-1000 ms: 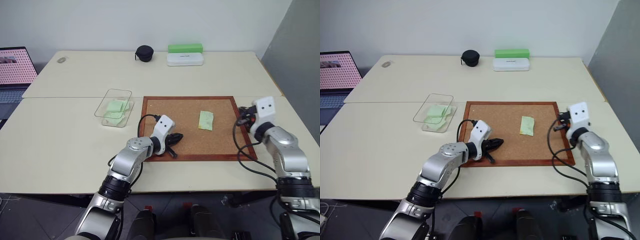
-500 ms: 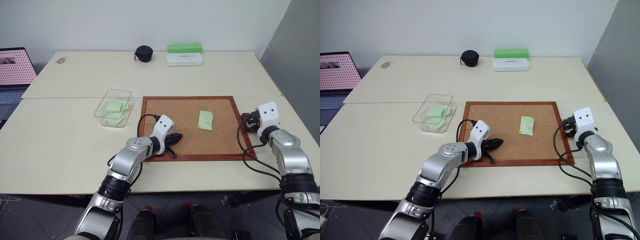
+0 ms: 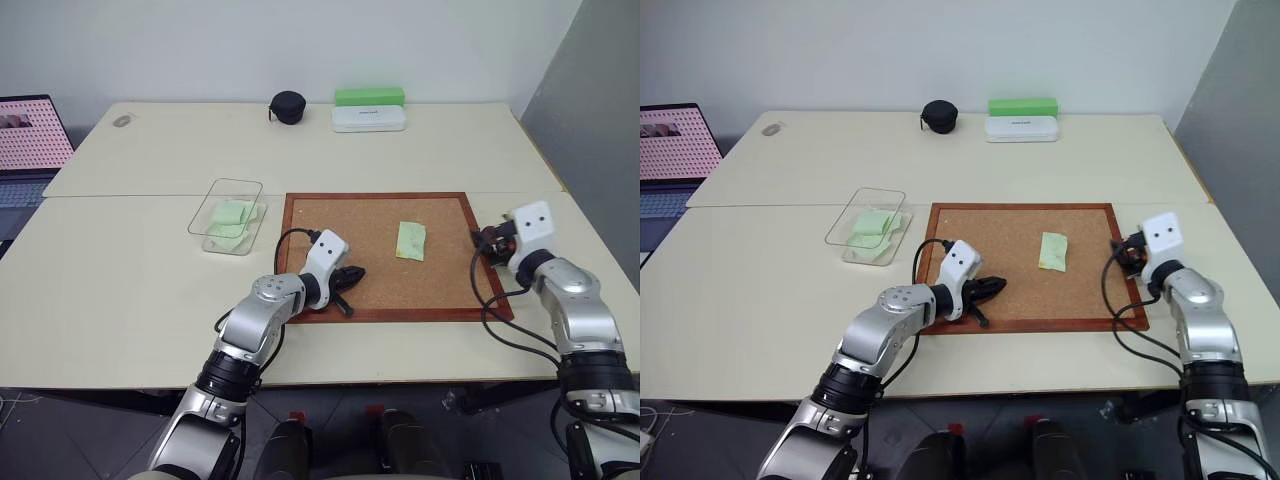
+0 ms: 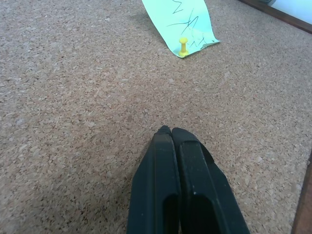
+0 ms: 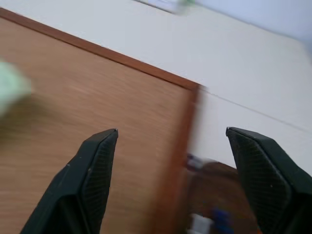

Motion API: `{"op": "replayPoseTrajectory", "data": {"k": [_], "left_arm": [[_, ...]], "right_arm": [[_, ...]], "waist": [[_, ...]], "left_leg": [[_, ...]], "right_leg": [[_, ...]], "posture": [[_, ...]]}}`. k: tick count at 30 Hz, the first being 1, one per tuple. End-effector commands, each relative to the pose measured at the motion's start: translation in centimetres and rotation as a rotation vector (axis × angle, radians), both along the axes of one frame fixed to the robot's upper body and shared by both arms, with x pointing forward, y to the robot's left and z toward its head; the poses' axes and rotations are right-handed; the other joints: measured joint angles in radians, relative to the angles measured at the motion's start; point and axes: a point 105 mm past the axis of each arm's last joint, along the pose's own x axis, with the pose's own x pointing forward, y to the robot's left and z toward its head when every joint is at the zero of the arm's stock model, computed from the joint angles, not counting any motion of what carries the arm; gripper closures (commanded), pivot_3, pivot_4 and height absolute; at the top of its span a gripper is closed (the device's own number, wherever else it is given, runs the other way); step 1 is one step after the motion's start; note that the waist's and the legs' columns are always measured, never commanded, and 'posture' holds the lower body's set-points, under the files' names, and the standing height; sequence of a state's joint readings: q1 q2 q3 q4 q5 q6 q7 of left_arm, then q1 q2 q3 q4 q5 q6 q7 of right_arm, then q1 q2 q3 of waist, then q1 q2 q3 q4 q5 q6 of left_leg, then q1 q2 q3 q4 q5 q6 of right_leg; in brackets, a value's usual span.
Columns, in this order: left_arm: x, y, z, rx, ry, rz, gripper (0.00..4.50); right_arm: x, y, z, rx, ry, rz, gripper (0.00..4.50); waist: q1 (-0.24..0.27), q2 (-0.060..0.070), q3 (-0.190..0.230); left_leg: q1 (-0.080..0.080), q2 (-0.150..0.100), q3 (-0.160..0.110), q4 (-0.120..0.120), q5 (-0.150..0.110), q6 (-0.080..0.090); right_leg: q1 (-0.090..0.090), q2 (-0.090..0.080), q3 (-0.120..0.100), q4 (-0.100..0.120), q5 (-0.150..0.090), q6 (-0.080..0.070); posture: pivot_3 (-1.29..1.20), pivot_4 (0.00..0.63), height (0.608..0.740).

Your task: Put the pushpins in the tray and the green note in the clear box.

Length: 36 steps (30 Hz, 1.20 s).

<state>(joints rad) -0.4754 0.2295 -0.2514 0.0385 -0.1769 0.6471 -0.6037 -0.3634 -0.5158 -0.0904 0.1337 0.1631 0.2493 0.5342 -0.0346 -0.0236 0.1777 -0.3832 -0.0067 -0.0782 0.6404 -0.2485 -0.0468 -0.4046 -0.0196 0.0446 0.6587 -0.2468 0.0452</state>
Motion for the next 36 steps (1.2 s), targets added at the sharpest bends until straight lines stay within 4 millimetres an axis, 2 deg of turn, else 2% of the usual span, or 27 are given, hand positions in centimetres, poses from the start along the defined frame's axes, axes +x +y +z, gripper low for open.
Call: {"op": "replayPoseTrajectory", "data": {"k": [1, 3, 5, 11, 14, 18, 30, 31, 36], "left_arm": [[-0.1, 0.4, -1.1, 0.031, 0.034, 0.013, 4.5], [-0.1, 0.4, -1.0, 0.03, 0.034, 0.015, 4.5], [-0.1, 0.4, -1.1, 0.031, 0.034, 0.016, 4.5], [-0.1, 0.7, -1.1, 0.04, 0.031, 0.025, 4.5], [0.0, 0.9, -1.0, 0.04, 0.029, 0.031, 4.5], [0.0, 1.1, -1.0, 0.039, 0.03, 0.042, 4.5], [0.0, 1.3, -1.1, 0.036, 0.031, 0.057, 4.5], [0.0, 1.3, -1.1, 0.036, 0.031, 0.058, 4.5], [0.1, 1.3, -1.1, 0.035, 0.031, 0.058, 4.5]], "right_arm": [[-2.1, 5.0, 0.8, 0.117, 0.019, 0.239, 0.71], [-2.7, 7.1, 0.8, 0.158, 0.035, 0.315, 0.71], [-2.5, 8.3, 0.6, 0.16, 0.043, 0.33, 0.71], [-0.9, 9.6, -0.7, 0.13, 0.056, 0.309, 0.71], [-0.2, 9.6, -1.1, 0.115, 0.066, 0.297, 0.71], [0.5, 9.5, -1.3, 0.115, 0.071, 0.292, 1.4], [1.0, 10.1, -1.8, 0.118, 0.083, 0.314, 4.3], [0.9, 10.1, -1.8, 0.115, 0.085, 0.317, 4.43], [0.6, 10.0, -2.5, 0.076, 0.092, 0.335, 4.43]], "waist": [[0.0, 0.0, 0.0], [-0.001, 0.0, 0.0], [-0.001, 0.0, 0.0], [0.001, 0.0, 0.0], [0.0, 0.0, 0.0], [0.0, 0.0, 0.0], [-0.002, 0.0, 0.0], [-0.003, 0.0, 0.0], [-0.003, 0.0, 0.0]], "left_leg": [[0.0, 0.0, 0.0, 0.0, 0.0, 0.0], [0.0, 0.0, 0.0, 0.0, 0.0, 0.0], [0.0, 0.0, 0.0, 0.0, 0.0, 0.0], [0.0, 0.0, 0.0, 0.0, 0.0, 0.0], [0.0, 0.0, 0.0, 0.0, 0.0, 0.0], [0.0, 0.0, 0.0, 0.0, 0.0, 0.0], [0.0, 0.0, 0.0, 0.0, 0.0, 0.0], [0.0, 0.0, 0.0, 0.0, 0.0, 0.0], [0.0, 0.0, 0.0, 0.0, 0.0, 0.0]], "right_leg": [[0.0, 0.0, 0.0, 0.0, 0.0, 0.0], [0.0, 0.0, 0.0, 0.0, 0.0, 0.0], [0.0, 0.0, 0.0, 0.0, 0.0, 0.0], [0.0, 0.0, 0.0, 0.0, 0.0, 0.0], [0.0, 0.0, -0.001, 0.0, 0.0, 0.0], [0.0, 0.0, -0.001, 0.0, 0.0, 0.0], [0.0, 0.0, 0.0, 0.0, 0.0, 0.0], [0.0, 0.0, 0.0, 0.0, 0.0, 0.0], [0.0, 0.0, 0.0, 0.0, 0.0, 0.0]], "posture": [[0.0, 0.15, 0.74], [0.0, 0.15, 0.74], [0.0, 0.15, 0.74], [0.0, 0.15, 0.74], [0.0, 0.15, 0.74], [0.0, 0.15, 0.74], [0.0, 0.15, 0.74], [0.0, 0.15, 0.74], [0.0, 0.15, 0.74]]}}
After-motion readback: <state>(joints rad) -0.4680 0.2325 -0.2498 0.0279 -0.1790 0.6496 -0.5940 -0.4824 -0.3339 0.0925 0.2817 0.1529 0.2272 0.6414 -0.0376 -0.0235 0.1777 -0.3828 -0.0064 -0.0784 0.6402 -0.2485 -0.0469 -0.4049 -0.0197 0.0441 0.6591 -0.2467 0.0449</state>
